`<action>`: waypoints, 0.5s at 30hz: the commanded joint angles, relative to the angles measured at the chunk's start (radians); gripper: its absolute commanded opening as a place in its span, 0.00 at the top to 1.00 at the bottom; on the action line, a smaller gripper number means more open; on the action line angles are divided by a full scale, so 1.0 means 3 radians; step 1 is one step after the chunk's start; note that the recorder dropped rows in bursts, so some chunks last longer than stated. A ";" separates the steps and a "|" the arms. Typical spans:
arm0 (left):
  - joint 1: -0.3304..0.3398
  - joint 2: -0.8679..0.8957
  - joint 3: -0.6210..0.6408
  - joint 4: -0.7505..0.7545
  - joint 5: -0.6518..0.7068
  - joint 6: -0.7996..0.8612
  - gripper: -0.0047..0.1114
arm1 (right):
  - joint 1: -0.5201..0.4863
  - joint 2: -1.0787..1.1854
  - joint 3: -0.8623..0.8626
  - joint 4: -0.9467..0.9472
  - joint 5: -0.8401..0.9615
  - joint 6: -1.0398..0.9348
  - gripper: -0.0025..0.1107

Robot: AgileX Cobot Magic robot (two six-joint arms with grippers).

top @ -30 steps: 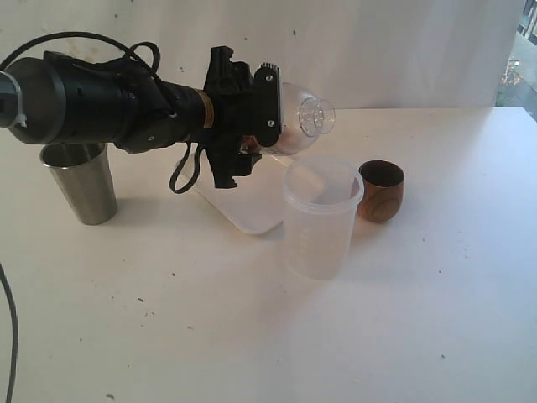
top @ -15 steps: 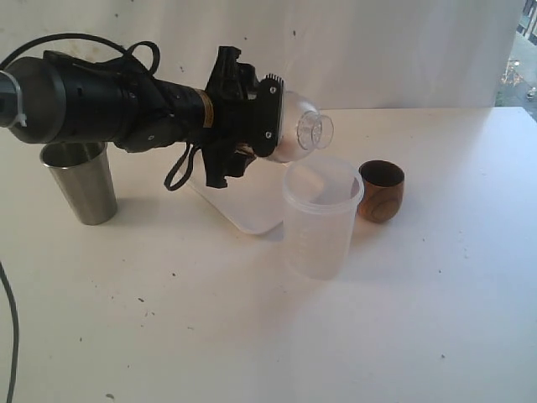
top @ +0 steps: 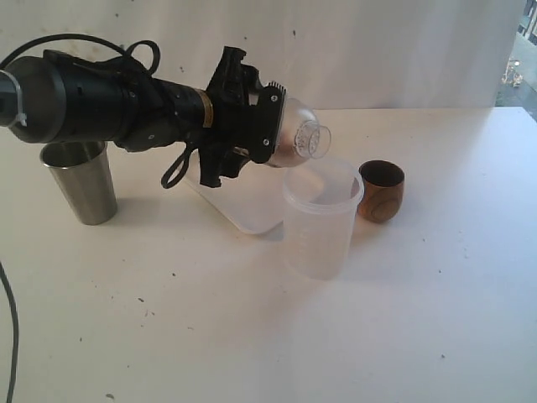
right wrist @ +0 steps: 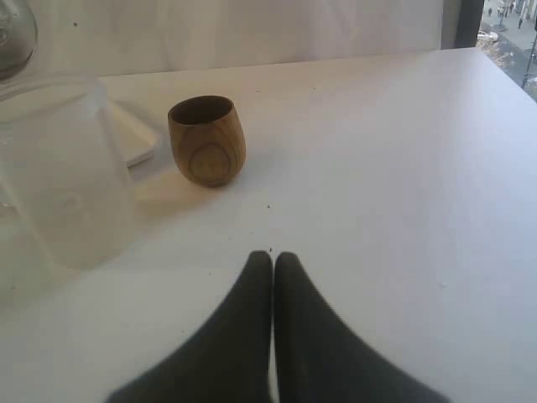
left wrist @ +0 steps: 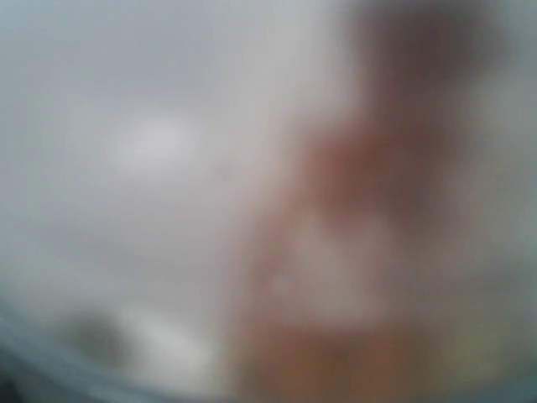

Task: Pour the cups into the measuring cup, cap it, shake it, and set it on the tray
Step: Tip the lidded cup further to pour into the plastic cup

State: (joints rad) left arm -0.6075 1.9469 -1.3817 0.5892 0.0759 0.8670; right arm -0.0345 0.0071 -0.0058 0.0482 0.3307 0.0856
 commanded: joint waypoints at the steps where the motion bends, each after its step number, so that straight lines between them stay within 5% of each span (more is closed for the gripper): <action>1: -0.0013 -0.0068 -0.0156 0.0008 0.0026 -0.0142 0.96 | 0.0013 -0.0015 0.0019 0.0002 -0.0032 0.0001 0.98; 15: -0.0013 -0.0068 -0.0314 0.0195 0.0271 -0.0047 0.96 | 0.0013 -0.0015 0.0019 0.0002 -0.0032 0.0001 0.98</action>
State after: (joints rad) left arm -0.6075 1.9475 -1.4600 0.6327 0.1784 0.8528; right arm -0.0345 0.0071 -0.0058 0.0482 0.3307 0.0856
